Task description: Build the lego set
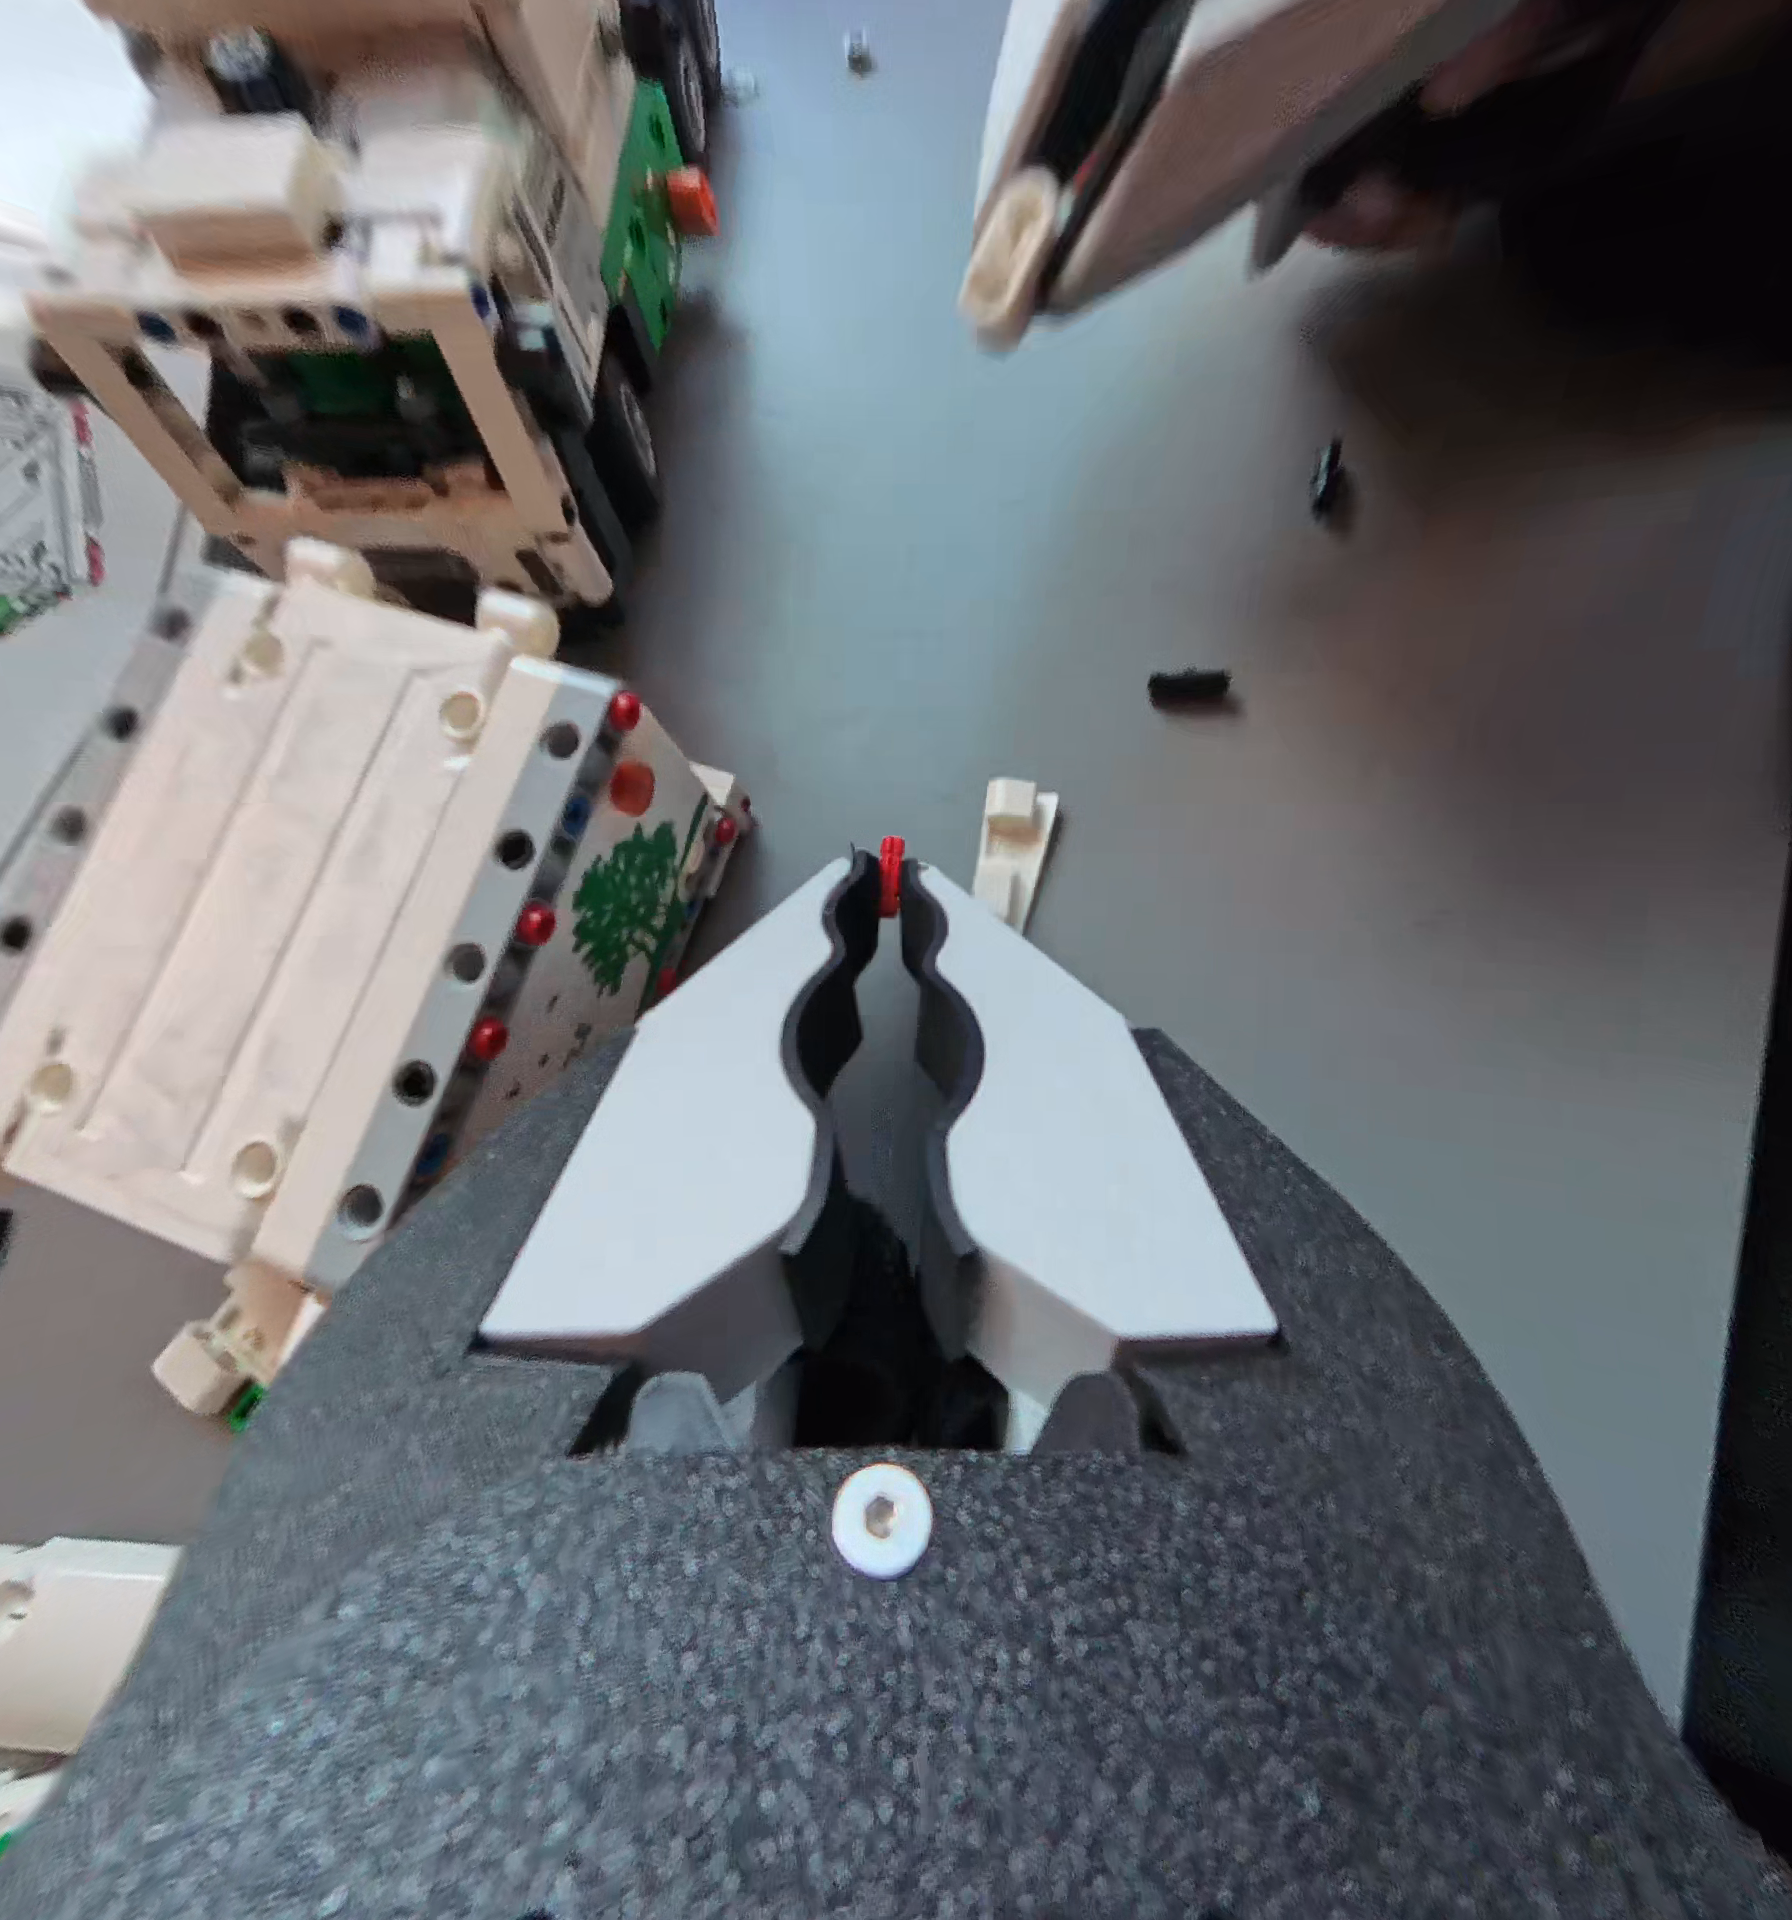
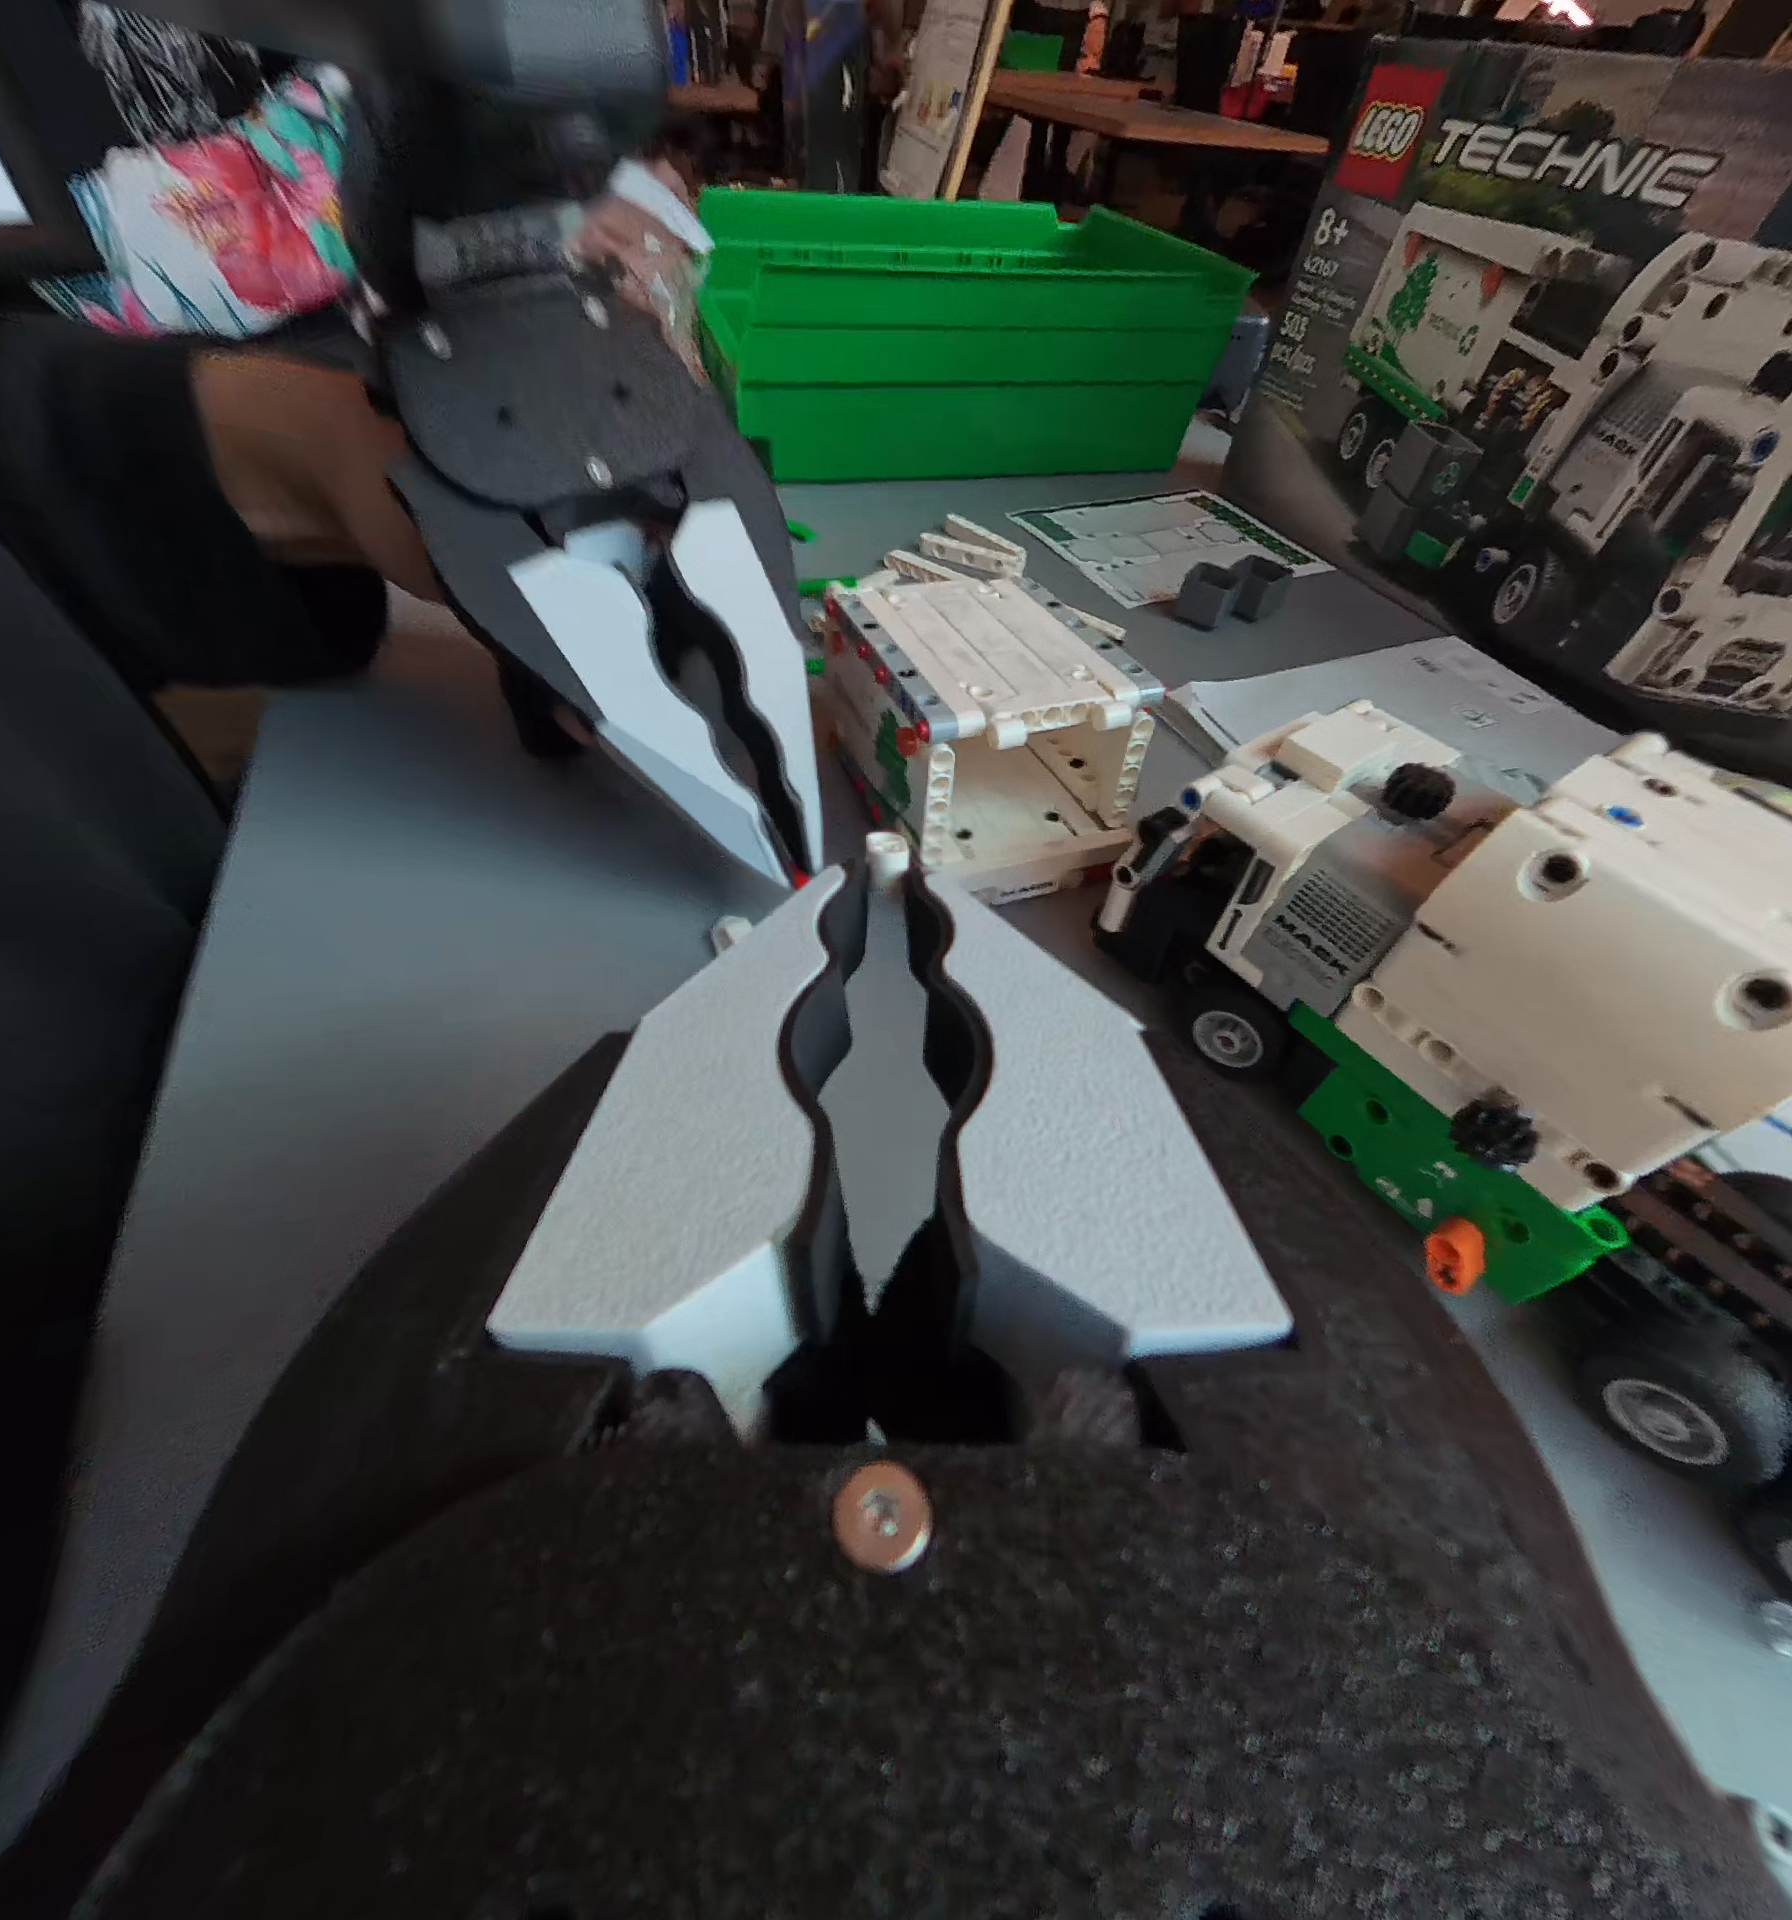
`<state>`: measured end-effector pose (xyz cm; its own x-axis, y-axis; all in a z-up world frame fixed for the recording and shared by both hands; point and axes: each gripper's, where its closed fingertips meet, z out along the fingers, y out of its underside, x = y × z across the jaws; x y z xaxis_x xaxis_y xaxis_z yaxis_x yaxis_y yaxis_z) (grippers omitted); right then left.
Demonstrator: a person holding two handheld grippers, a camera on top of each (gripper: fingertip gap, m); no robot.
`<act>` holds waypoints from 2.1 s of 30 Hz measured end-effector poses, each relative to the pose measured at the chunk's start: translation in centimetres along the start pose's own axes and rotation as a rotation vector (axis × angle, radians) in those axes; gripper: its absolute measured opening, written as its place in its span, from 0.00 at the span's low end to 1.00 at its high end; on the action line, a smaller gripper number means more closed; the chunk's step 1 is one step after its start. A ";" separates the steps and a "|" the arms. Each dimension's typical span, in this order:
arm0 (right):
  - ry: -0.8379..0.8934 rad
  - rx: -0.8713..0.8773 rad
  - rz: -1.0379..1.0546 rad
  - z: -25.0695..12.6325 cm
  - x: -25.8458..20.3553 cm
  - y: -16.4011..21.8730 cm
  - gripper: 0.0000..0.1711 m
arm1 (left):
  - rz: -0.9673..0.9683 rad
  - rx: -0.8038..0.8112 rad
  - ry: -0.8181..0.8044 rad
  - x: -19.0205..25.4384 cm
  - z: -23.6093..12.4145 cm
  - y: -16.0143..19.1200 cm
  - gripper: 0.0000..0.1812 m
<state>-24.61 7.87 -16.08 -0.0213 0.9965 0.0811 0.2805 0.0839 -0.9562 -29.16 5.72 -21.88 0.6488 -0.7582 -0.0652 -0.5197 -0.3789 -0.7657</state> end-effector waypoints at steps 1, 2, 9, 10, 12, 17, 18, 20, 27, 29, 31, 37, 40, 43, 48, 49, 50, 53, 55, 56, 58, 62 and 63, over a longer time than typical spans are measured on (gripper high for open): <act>0.029 -0.038 -0.075 0.3 0.2 0.6 0.03 | -0.011 0.050 0.007 0.3 -0.6 -1.4 0.01; 0.050 -0.076 -0.164 0.6 0.1 1.1 0.03 | -0.033 0.083 0.005 0.4 -1.2 -2.6 0.01; 0.131 -0.206 -0.609 2.4 -0.8 2.7 0.03 | -0.108 -0.030 -0.016 1.4 -1.5 -3.6 0.01; 0.123 -0.208 -0.619 2.6 -1.0 2.8 0.03 | -0.175 -0.022 0.000 1.5 -1.2 -3.7 0.01; 0.133 -0.212 -0.643 2.7 -1.0 2.8 0.03 | -0.269 -0.006 0.044 2.1 -0.8 -3.8 0.01; 0.143 -0.222 -0.702 2.9 -1.2 3.0 0.03 | -0.272 -0.040 -0.014 2.0 -0.2 -3.3 0.01; 0.138 -0.226 -0.708 2.9 -1.3 3.1 0.03 | -0.260 -0.057 -0.039 1.8 -0.2 -3.1 0.01; 0.136 -0.234 -0.716 3.0 -1.4 3.2 0.03 | -0.229 -0.085 -0.068 1.7 -0.1 -2.7 0.01; 0.122 -0.258 -0.733 3.3 -1.9 3.5 0.03 | -0.199 -0.120 -0.076 1.7 0.0 -2.6 0.01; 0.128 -0.261 -0.741 3.3 -1.9 3.6 0.03 | -0.198 -0.136 -0.067 1.8 0.1 -2.4 0.01; 0.132 -0.257 -0.739 3.3 -1.8 3.5 0.03 | -0.200 -0.151 -0.064 1.8 0.1 -2.3 0.01; 0.130 -0.282 -0.765 3.5 -2.0 3.9 0.03 | -0.202 -0.181 -0.046 2.1 0.2 -2.2 0.01; 0.137 -0.284 -0.773 3.5 -2.0 3.9 0.03 | -0.202 -0.212 -0.058 2.1 0.2 -1.9 0.01; 0.141 -0.289 -0.795 3.5 -2.0 3.9 0.03 | -0.216 -0.216 -0.058 2.0 0.3 -1.8 0.01; 0.165 -0.316 -0.859 3.5 -2.0 4.1 0.03 | -0.230 -0.232 -0.056 2.1 0.5 -1.7 0.01; 0.178 -0.325 -0.877 3.5 -1.9 4.0 0.03 | -0.238 -0.236 -0.057 2.0 0.5 -1.8 0.01; 0.196 -0.332 -0.899 3.5 -1.8 3.9 0.03 | -0.247 -0.236 -0.059 2.0 0.5 -1.9 0.01; 0.214 -0.354 -0.931 3.5 -1.8 4.0 0.03 | -0.260 -0.245 -0.064 1.9 0.6 -2.0 0.01; 0.221 -0.372 -0.943 3.5 -1.7 4.2 0.03 | -0.266 -0.249 -0.063 1.9 0.8 -1.9 0.01; 0.224 -0.375 -0.950 3.5 -1.7 4.3 0.03 | -0.263 -0.247 -0.063 1.9 0.9 -2.0 0.01; 0.221 -0.378 -0.950 3.4 -1.8 4.3 0.03 | -0.252 -0.237 -0.051 2.0 0.9 -2.1 0.01; 0.211 -0.314 -0.903 3.2 -2.1 3.5 0.03 | -0.252 -0.169 -0.005 2.2 0.6 -3.0 0.00; 0.200 -0.298 -0.867 3.2 -2.1 3.3 0.03 | -0.256 -0.157 0.001 2.2 0.5 -3.1 0.00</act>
<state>-26.72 6.03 -20.36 -0.1806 0.5649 0.8051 0.4786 0.7656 -0.4299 -25.83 5.49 -19.94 0.7694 -0.6278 0.1179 -0.4191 -0.6354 -0.6485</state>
